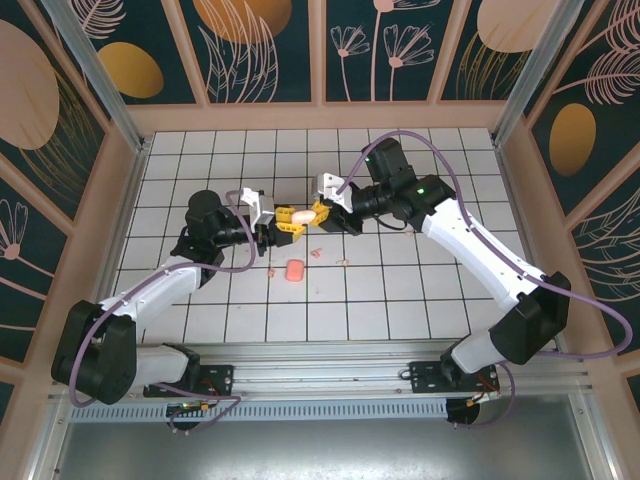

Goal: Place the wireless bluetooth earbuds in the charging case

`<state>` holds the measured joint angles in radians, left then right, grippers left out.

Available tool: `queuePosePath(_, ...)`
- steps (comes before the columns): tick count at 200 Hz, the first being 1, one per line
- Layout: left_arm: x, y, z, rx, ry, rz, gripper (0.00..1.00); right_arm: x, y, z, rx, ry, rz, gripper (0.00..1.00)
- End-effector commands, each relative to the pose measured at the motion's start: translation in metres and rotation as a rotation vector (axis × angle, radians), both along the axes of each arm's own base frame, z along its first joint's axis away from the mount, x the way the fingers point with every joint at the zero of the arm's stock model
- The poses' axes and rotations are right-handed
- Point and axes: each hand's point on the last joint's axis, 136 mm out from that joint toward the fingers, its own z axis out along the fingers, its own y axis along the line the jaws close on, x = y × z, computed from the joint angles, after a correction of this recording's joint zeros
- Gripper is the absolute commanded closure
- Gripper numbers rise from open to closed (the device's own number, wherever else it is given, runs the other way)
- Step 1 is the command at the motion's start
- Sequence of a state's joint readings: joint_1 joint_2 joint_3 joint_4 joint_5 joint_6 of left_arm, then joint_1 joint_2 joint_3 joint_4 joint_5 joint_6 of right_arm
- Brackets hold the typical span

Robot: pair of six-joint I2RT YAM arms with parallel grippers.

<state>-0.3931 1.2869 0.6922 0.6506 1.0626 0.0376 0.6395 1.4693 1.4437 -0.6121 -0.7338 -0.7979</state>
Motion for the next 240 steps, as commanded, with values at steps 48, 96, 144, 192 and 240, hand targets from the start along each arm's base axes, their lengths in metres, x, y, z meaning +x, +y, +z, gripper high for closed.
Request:
queuePosePath(48, -0.007, -0.002, 0.013, 0.008, -0.077, -0.027, 0.82, 0.001, 0.006, 0.013, 0.071, 0.001, -0.007, 0.66)
queuePosePath(96, -0.007, -0.001, 0.006, 0.037, -0.08, -0.031, 0.84, 0.005, 0.004, 0.021, 0.096, -0.026, -0.023, 0.66)
queuePosePath(144, -0.008, -0.001, 0.0, 0.054, -0.076, -0.03, 0.84, 0.006, 0.0, 0.032, 0.133, -0.047, -0.037, 0.66)
queuePosePath(192, -0.01, -0.001, 0.002, 0.054, -0.087, -0.038, 0.84, 0.016, -0.004, 0.026, 0.11, -0.063, -0.094, 0.66)
queuePosePath(240, -0.012, -0.001, 0.006, 0.048, -0.095, -0.043, 0.84, 0.024, -0.005, 0.021, 0.095, -0.073, -0.129, 0.66)
